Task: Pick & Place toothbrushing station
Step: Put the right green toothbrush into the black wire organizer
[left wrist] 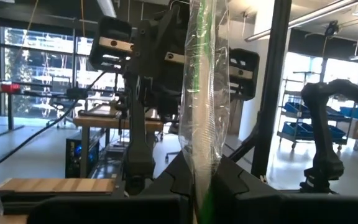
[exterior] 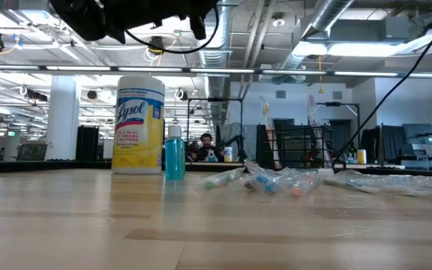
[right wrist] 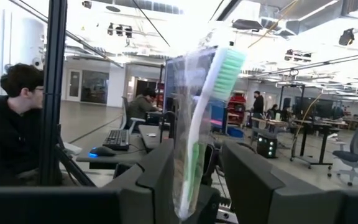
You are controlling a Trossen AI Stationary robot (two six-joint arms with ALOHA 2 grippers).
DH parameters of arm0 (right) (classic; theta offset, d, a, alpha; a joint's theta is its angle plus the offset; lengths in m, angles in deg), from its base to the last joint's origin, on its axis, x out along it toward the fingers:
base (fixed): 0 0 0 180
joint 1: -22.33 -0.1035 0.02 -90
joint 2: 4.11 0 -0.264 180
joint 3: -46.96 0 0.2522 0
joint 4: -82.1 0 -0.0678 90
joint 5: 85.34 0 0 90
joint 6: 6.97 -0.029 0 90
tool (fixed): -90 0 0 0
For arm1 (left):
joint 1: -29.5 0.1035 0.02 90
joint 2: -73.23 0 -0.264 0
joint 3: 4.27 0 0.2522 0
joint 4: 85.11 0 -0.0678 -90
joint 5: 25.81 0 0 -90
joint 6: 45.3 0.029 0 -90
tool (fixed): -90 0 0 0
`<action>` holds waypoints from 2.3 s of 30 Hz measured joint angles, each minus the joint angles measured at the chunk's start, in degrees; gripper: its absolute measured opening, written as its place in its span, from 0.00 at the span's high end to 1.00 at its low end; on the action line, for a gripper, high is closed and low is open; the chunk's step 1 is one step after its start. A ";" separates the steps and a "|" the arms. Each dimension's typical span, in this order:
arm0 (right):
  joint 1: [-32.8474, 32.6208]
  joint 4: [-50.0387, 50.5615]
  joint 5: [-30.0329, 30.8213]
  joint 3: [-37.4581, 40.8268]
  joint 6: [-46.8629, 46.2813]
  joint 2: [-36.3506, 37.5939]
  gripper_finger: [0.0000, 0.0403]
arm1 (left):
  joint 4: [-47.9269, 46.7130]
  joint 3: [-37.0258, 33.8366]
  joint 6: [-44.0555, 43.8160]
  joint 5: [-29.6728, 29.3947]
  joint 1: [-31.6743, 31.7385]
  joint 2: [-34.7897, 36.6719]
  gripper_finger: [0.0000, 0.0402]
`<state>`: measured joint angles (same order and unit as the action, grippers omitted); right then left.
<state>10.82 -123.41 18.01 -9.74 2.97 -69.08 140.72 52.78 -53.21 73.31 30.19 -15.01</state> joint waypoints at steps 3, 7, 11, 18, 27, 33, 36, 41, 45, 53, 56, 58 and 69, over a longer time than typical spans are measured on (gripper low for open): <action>0.29 -0.02 0.00 0.00 -0.07 0.00 0.68 | 1.58 0.00 -0.03 -0.16 0.00 -1.72 0.98; 1.28 0.00 0.00 0.00 -0.86 0.00 0.68 | 3.10 0.00 -0.03 -0.73 0.00 -2.51 0.98; 2.07 -0.09 -0.01 0.00 -1.03 0.00 0.68 | 3.45 0.00 0.14 -1.09 0.00 -2.54 0.98; 2.98 -6.16 -1.79 -0.11 -2.04 -3.59 0.68 | 3.46 0.00 0.18 -1.81 0.02 -2.51 0.98; 3.43 -10.96 -1.85 -0.09 -0.77 -5.35 0.68 | 3.35 0.00 0.18 -2.11 0.02 -2.51 0.98; 2.89 -13.10 -2.01 -0.10 -0.51 -5.12 0.69 | 3.28 0.00 0.91 -2.14 0.02 -2.51 0.98; 3.24 -12.74 -2.12 -0.74 -0.53 -6.48 0.70 | 3.26 0.00 1.63 -2.52 0.02 -2.51 0.98; 3.90 -12.46 -2.10 -2.88 -0.31 -8.60 0.71 | 2.66 0.04 1.67 -3.28 0.02 -2.47 0.98; 4.16 -11.94 -2.10 -2.86 -0.36 -8.31 0.74 | 2.35 0.04 1.65 -3.31 0.02 -2.47 0.98; 3.59 -10.94 -3.23 -2.84 -0.60 -7.85 0.97 | 2.32 0.04 1.88 -3.39 0.08 -2.47 0.98; 3.63 -10.74 -3.24 -2.84 -0.78 -7.85 0.97 | 2.33 0.04 1.80 -3.63 0.11 -2.47 0.97; 3.64 -10.69 -3.23 -2.84 -0.54 -7.85 0.98 | 2.35 0.04 1.75 -3.74 0.32 -2.47 0.95; 3.61 -9.87 -3.22 -2.83 0.57 -7.28 0.99 | 2.77 0.04 1.45 -3.78 0.47 -2.00 0.85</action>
<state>14.43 -133.27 14.78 -12.56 3.54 -76.36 143.49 52.82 -51.76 69.54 30.65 -17.01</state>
